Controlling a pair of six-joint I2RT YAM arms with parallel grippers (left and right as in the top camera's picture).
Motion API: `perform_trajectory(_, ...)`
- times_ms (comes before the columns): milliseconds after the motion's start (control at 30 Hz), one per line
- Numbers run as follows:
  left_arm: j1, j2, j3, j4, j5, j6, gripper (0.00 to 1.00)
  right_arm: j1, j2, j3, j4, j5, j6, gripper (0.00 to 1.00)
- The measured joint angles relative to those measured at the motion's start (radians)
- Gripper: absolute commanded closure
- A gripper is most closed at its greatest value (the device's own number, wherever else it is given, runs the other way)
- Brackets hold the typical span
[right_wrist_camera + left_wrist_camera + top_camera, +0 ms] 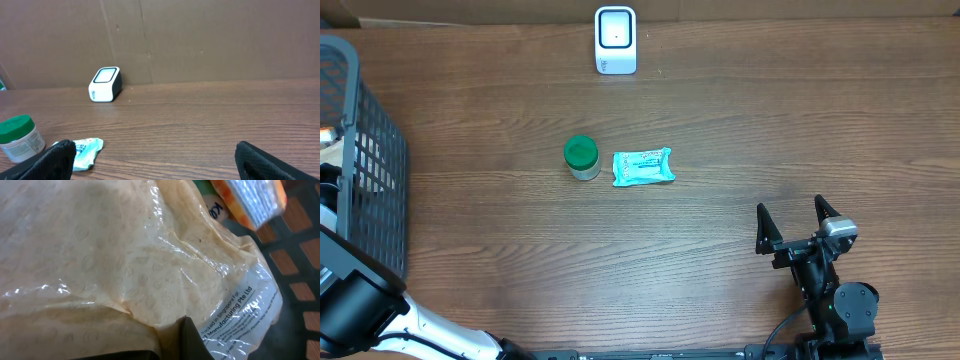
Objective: Scan the item barcode
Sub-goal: 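Reach the left gripper into the basket and grasp the clear plastic bag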
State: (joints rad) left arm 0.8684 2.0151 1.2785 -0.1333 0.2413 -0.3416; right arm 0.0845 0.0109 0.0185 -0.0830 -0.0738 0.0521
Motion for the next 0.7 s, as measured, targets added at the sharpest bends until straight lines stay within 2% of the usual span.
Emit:
perform_trajectory(200, 0.0, -0.13, -0.014, -0.044, 0.02, -0.059, 0.96, 0.0, 0.0, 0.0, 0.0, 0.0, 0.0, 0.0)
perform_trajectory(367, -0.003, -0.457, -0.01, -0.06, 0.035, -0.087, 0.96, 0.0, 0.0, 0.0, 0.0, 0.0, 0.0, 0.0)
perform_trajectory(500, -0.003, -0.651, -0.008, -0.076, 0.036, -0.086, 0.96, 0.0, 0.0, 0.0, 0.0, 0.0, 0.0, 0.0)
perform_trajectory(700, -0.003, -0.805, -0.007, -0.129, 0.032, -0.086, 0.96, 0.0, 0.0, 0.0, 0.0, 0.0, 0.0, 0.0)
